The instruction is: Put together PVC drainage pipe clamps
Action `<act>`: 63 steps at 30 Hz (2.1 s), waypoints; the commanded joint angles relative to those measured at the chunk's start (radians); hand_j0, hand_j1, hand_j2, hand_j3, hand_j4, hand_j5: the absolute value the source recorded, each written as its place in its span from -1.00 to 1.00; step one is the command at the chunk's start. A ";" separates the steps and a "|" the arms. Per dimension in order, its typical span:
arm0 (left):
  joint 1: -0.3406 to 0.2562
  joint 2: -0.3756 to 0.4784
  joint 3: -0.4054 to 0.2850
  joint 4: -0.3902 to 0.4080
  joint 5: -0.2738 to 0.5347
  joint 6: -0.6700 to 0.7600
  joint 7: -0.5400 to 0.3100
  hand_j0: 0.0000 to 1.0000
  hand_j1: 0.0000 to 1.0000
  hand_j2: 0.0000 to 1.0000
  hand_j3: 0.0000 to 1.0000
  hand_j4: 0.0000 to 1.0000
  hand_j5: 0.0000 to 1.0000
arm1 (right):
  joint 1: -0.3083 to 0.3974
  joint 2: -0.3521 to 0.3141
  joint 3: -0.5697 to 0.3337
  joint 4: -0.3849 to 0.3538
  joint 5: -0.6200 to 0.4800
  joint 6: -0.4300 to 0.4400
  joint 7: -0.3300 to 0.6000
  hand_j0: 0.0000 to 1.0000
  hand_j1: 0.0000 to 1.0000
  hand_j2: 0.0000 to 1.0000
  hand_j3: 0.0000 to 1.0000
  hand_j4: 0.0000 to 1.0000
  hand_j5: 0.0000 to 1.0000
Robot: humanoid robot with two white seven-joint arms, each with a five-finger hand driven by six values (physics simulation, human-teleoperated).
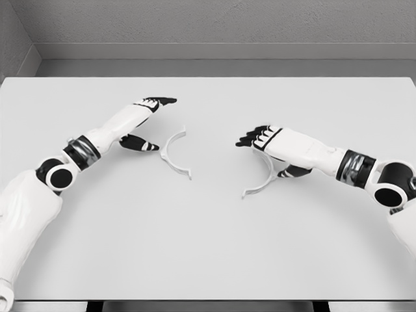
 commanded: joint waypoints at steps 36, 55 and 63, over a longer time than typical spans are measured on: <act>-0.003 -0.077 0.011 -0.011 -0.019 0.001 0.001 1.00 1.00 1.00 1.00 1.00 1.00 | -0.031 0.043 0.070 0.035 0.011 0.003 0.001 1.00 1.00 1.00 1.00 1.00 1.00; -0.048 -0.046 0.005 0.036 -0.021 0.001 0.001 1.00 1.00 1.00 1.00 1.00 1.00 | -0.087 0.089 0.117 0.068 0.026 0.003 0.030 1.00 1.00 1.00 1.00 1.00 1.00; -0.054 -0.046 0.005 0.050 -0.021 0.001 0.001 1.00 1.00 1.00 1.00 1.00 1.00 | -0.127 0.117 0.134 0.118 0.034 0.003 0.030 1.00 1.00 1.00 1.00 1.00 1.00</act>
